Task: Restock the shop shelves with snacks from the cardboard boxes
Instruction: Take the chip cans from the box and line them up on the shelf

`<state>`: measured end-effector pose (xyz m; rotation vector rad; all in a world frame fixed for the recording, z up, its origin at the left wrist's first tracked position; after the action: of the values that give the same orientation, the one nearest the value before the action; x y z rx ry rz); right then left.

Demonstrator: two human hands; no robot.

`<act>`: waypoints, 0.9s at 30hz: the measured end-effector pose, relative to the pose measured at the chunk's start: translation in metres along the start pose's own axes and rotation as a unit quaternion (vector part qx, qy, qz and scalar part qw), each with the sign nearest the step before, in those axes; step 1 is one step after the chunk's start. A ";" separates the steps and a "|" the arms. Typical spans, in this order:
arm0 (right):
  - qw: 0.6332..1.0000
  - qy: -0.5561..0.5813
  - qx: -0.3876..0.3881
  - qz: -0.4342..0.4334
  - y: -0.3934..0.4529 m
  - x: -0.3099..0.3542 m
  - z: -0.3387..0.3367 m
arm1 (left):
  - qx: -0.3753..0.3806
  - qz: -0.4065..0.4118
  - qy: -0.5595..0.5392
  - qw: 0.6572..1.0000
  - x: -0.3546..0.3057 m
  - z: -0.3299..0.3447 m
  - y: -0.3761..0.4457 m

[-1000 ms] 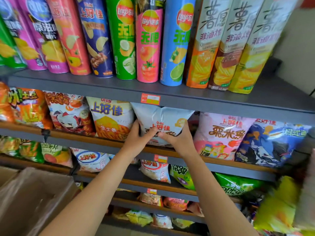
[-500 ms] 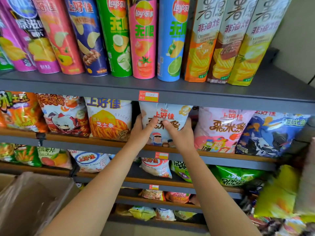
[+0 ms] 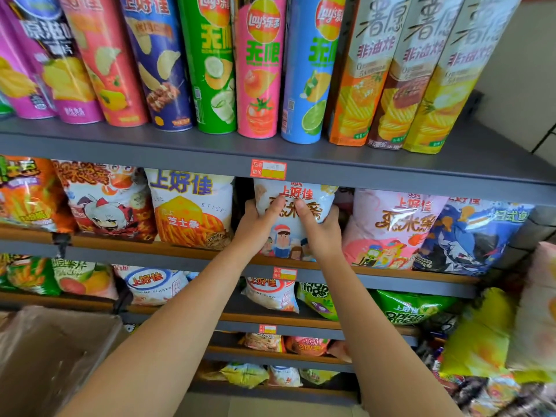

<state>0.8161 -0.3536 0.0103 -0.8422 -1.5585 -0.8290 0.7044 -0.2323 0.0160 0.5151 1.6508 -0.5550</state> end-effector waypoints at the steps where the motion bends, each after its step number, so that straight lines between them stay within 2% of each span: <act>1: 1.000 -0.007 0.000 0.003 0.002 0.002 0.000 | -0.002 -0.006 0.003 1.000 0.000 0.000 0.002; 6: 1.000 -0.005 0.024 -0.004 -0.006 0.002 -0.002 | 0.000 -0.014 0.012 1.000 -0.001 -0.001 -0.003; 9: 0.999 -0.033 0.006 -0.036 -0.017 -0.001 -0.006 | 0.013 -0.007 -0.005 1.000 -0.001 -0.003 -0.009; 16: 0.981 -0.119 -0.085 -0.128 -0.042 0.012 -0.017 | 0.012 0.050 -0.027 0.998 -0.012 -0.010 -0.028; 19: 0.956 -0.183 -0.169 -0.155 -0.060 0.026 -0.023 | 0.020 0.075 -0.021 0.997 -0.017 -0.018 -0.036; 21: 0.948 -0.175 -0.204 -0.170 -0.075 0.037 -0.022 | 0.011 0.107 0.013 0.994 -0.022 -0.030 -0.046; 24: 0.968 -0.135 -0.128 -0.166 -0.085 0.045 0.011 | -0.080 0.208 0.030 0.974 -0.027 -0.072 -0.065; 27: 0.972 -0.151 -0.016 -0.180 -0.094 0.051 0.070 | -0.265 0.269 0.035 0.925 -0.025 -0.143 -0.078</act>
<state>0.6942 -0.3361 0.0455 -0.7431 -2.0111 -1.0216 0.5494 -0.2051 0.0640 0.5518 1.5525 0.3161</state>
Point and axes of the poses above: each hand's wrist, its own y-axis towards the middle knuckle, its own z-axis out of the palm, x = y × z, the point moved 7 cm from there along y, towards the middle knuckle, and after that the axes turned 7 degrees about -y, right-handed, at the moved point
